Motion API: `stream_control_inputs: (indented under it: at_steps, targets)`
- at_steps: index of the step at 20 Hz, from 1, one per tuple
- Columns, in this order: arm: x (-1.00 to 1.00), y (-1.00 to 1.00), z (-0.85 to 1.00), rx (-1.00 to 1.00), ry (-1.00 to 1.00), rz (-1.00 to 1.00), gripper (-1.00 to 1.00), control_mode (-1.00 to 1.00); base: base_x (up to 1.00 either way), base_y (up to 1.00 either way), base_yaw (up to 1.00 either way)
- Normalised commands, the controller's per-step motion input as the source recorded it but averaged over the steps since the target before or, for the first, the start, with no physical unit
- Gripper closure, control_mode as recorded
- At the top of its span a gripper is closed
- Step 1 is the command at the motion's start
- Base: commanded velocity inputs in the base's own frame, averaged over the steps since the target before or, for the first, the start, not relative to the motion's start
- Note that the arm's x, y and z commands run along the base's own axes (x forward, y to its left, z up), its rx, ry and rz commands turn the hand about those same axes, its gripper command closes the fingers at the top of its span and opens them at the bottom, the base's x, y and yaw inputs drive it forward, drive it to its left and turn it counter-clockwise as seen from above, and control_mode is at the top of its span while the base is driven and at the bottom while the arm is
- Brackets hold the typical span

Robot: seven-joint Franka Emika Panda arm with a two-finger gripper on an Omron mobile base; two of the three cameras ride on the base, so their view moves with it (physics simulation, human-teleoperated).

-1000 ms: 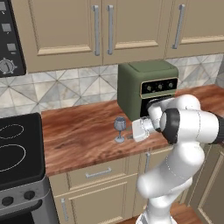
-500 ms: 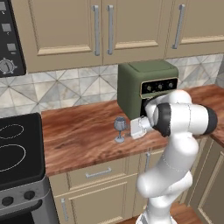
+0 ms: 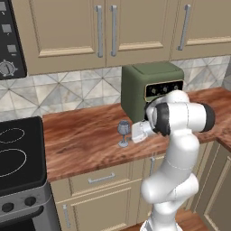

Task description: Retrieve the wine glasses from the counter and place one next to each plate.

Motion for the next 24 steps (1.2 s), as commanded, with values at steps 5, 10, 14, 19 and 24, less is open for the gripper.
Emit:
stream_control_inputs:
  at_steps: [5, 10, 14, 19, 24]
  targets:
    - [0.05, 0.02, -0.25, 0.0, 0.0, 0.0, -1.0, -1.0, 0.0, 0.0, 0.0]
    - [0.0, 0.0, -0.02, 0.0, 0.0, 0.0, -1.0, -1.0, 0.0, 0.0, 0.0]
    - [0.0, 0.0, 0.0, 0.0, 0.0, 0.0, -1.0, -1.0, 0.0, 0.0, 0.0]
    - [0.0, 0.03, 0.05, 0.0, 0.0, 0.0, -1.0, -1.0, 0.0, 0.0, 0.0]
    - [0.0, 0.02, 0.13, 0.02, 0.01, 0.0, -1.0, -1.0, 0.0, 0.0, 0.0]
